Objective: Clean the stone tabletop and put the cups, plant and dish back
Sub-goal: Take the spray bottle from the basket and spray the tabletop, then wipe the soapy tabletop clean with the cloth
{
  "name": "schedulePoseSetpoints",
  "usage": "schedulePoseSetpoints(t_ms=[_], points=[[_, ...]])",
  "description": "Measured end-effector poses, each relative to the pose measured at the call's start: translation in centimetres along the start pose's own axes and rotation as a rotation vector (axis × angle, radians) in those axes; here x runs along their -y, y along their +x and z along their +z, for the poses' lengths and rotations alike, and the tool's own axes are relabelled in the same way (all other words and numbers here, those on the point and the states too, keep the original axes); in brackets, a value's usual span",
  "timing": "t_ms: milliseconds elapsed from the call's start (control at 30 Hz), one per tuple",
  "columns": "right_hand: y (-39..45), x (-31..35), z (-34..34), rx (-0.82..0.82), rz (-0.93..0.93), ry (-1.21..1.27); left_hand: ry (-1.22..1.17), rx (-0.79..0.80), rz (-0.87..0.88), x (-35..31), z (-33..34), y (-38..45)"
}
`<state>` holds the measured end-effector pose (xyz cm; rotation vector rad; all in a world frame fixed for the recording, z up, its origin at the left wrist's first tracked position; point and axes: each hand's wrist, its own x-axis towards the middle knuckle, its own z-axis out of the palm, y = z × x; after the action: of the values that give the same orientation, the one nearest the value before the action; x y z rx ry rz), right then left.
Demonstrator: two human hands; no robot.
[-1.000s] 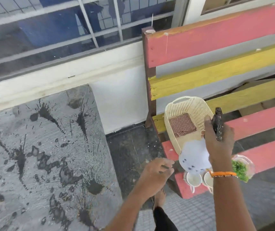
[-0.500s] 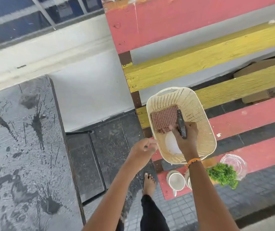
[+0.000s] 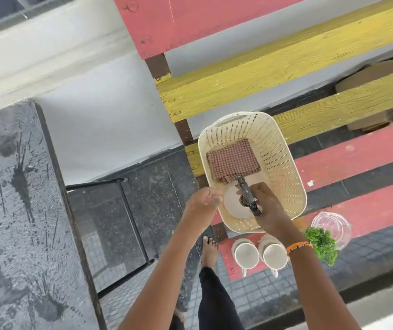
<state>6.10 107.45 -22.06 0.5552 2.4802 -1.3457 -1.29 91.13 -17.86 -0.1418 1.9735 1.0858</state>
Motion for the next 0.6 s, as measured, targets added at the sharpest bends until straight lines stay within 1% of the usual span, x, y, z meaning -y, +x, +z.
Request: schedulePoseSetpoints(t_ms=[67,133,200,267,367,400,467,533,600], points=[[0.3,0.8,-1.7,0.082,0.021,0.017,-0.009,0.01,-0.022,-0.3,0.0,0.1],[1.6,1.5,-3.0,0.207,0.041,-0.047,-0.037,0.021,-0.054,-0.6,-0.2,0.1],[4.0,2.2,-3.8,0.314,0.094,-0.162,-0.063,0.027,-0.062,-0.9,-0.3,0.1],[7.0,2.8,-3.7,0.309,0.137,-0.259,-0.077,0.034,-0.069,-1.1,-0.5,0.1],[11.8,2.8,-2.2,0.173,0.095,-0.295,-0.077,0.046,-0.061,-1.2,-0.8,0.2],[13.1,2.5,-1.7,0.182,0.083,-0.347,-0.071,0.048,-0.052,-1.2,-0.9,0.2],[15.4,1.5,-0.7,0.293,0.096,-0.456,-0.07,0.051,-0.036,-1.1,-1.2,0.4],[17.0,0.5,0.1,0.393,0.149,-0.53,-0.08,0.057,-0.035,-1.0,-1.5,0.6],[17.9,-0.2,0.7,0.397,0.142,-0.673,-0.087,0.051,-0.033,-0.8,-2.0,0.8]])
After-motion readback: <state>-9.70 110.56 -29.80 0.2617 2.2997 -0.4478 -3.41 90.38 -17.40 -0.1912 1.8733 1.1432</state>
